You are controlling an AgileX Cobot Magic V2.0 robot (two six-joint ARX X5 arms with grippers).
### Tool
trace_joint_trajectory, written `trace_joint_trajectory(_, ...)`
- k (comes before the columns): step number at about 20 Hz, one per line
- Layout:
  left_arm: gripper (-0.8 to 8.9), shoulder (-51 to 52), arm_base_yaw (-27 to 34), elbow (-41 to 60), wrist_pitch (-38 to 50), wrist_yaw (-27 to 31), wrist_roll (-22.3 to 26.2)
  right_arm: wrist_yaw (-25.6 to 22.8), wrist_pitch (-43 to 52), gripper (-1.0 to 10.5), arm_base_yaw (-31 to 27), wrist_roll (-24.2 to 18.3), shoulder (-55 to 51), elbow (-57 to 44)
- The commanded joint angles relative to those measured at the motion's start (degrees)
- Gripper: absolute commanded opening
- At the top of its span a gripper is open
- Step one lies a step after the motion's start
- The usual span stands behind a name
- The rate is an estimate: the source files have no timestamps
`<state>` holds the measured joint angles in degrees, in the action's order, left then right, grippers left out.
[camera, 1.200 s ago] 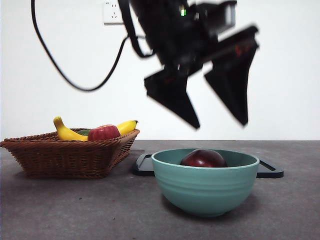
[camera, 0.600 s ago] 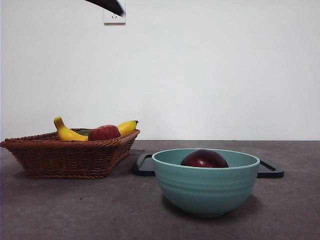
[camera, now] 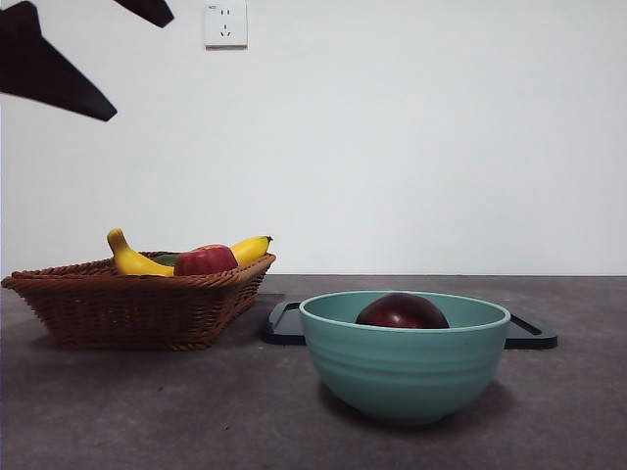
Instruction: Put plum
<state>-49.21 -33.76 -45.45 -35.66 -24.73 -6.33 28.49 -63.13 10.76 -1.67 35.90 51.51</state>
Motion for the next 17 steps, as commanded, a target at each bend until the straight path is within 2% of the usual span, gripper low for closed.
trace_joint_trajectory(1,4.32,-0.09,-0.44,0.04,-0.02,-2.8,-0.37,-0.04,0.48,3.7,0.15,0.17,0.37,1.09)
trace_joint_trajectory(8,4.32,-0.11,-0.77,0.04,-0.74,-2.99,-0.39,-0.04,0.48,3.7,0.15,0.22,0.37,1.09)
trace_joint_trajectory(11,4.32,-0.11,-0.77,0.04,-0.74,-2.99,-0.39,-0.02,0.5,3.7,0.15,1.64,1.25,1.05)
trace_joint_trajectory(17,4.32,-0.11,-0.77,0.04,-0.72,-2.99,-0.39,0.04,4.59,3.7,1.07,3.98,8.81,0.33)
